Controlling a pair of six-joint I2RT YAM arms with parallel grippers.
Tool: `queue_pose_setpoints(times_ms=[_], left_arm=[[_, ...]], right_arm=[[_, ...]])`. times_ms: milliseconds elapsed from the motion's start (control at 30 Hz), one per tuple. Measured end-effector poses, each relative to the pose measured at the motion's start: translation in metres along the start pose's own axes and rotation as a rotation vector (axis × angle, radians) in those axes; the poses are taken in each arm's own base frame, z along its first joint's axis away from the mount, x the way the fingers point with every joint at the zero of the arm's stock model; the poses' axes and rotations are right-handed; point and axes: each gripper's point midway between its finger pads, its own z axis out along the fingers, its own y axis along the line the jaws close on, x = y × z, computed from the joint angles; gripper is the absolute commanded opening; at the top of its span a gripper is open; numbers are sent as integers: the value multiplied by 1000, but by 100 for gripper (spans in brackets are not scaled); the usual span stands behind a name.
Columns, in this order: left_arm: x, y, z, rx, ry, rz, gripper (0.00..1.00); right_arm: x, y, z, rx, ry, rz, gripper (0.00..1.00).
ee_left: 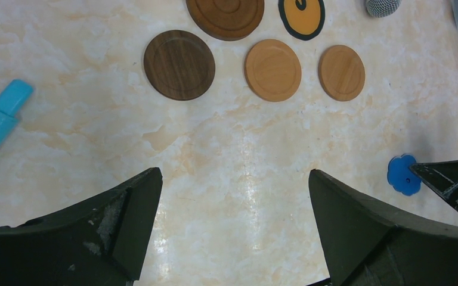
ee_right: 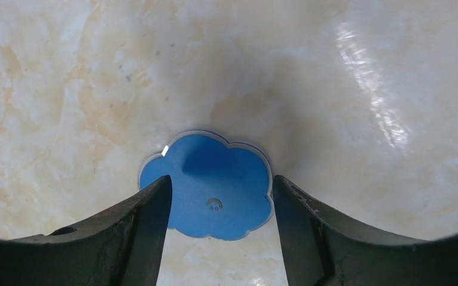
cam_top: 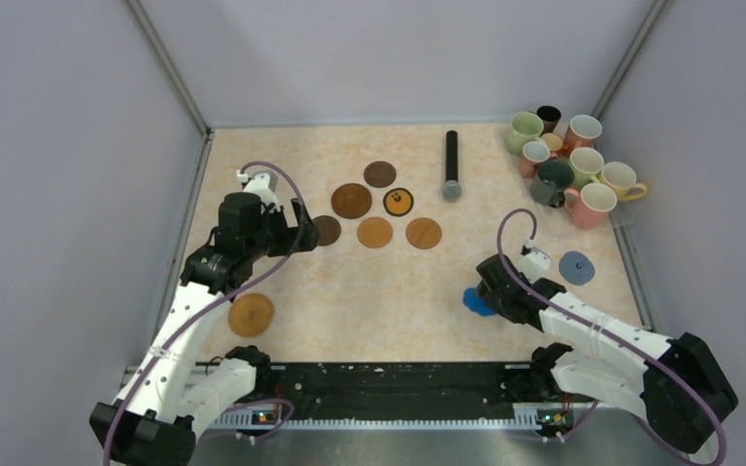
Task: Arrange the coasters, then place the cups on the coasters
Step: Move the coaster to the center of the board.
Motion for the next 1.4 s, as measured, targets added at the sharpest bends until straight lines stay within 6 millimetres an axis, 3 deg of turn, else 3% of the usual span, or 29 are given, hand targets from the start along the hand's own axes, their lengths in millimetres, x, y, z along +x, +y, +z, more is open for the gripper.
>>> queue_pose_setpoints(times_ms=[533, 1033, 1400], left_arm=[[0, 0, 0, -2, -1, 0, 99], [-2, 2, -1, -13, -10, 0, 99], [-2, 3, -1, -19, -14, 0, 99]], right_arm=[[24, 78, 5, -340, 119, -231, 45], [56, 114, -5, -516, 235, -278, 38], [83, 154, -13, -574, 289, -344, 37]])
